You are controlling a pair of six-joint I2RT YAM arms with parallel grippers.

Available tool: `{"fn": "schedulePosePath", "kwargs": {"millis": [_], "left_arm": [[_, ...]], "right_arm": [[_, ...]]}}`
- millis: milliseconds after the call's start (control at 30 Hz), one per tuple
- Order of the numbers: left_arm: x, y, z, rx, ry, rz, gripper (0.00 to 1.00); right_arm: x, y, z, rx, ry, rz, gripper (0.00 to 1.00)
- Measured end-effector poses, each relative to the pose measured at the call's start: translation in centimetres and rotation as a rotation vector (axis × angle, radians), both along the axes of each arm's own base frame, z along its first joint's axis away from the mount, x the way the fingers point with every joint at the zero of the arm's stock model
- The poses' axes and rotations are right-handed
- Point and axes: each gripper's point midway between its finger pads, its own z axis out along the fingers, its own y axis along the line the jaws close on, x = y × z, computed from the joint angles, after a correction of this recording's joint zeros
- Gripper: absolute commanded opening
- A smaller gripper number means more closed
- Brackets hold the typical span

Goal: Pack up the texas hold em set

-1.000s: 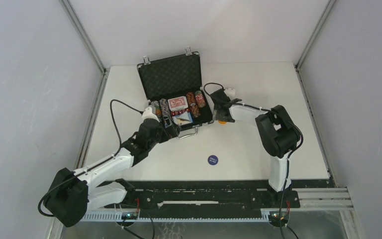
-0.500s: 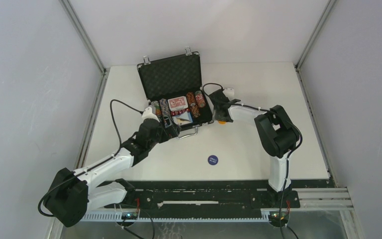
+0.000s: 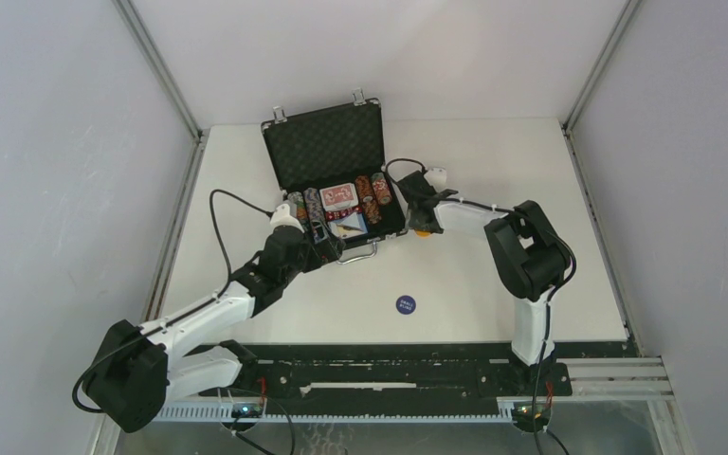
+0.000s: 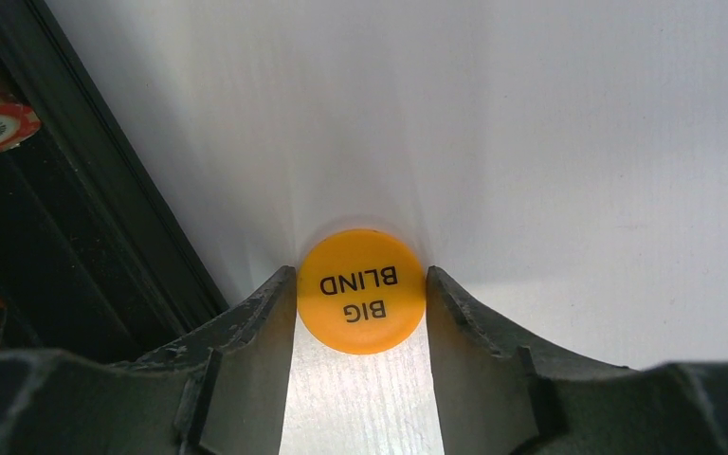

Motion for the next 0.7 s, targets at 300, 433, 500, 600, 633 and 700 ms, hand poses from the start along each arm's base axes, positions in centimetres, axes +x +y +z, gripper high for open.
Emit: {"fn": "schedulePosePath", "kwargs": {"millis": [300, 433, 500, 600, 633, 700], "left_arm": [[0.0, 0.0, 0.0, -0.001, -0.001, 0.0, 1.0], [0.0, 0.0, 0.0, -0.001, -0.001, 0.0, 1.0], [0.0, 0.0, 0.1, -0.001, -0.001, 0.0, 1.0], [0.0, 0.0, 0.0, -0.001, -0.001, 0.0, 1.0], [0.0, 0.0, 0.1, -0.001, -0.001, 0.0, 1.0], [0.0, 0.0, 0.0, -0.001, -0.001, 0.0, 1.0]], "right_arm": [[-1.6, -0.8, 0.1, -0.014, 0.025, 0.0, 0.57], [-2.7, -1.3, 0.2, -0.028, 0.047, 0.003, 0.57], [-3.1, -1.4, 0.3, -0.035, 0.057, 0.007, 0.57], [-3.6, -1.3, 0.7, -0.038, 0.061, 0.017, 0.56], [-3.7, -1.2, 0.9, -0.037, 0.059, 0.02, 0.56], [-3.7, -0.9, 1.4, -0.032, 0.049, 0.027, 0.56]]}}
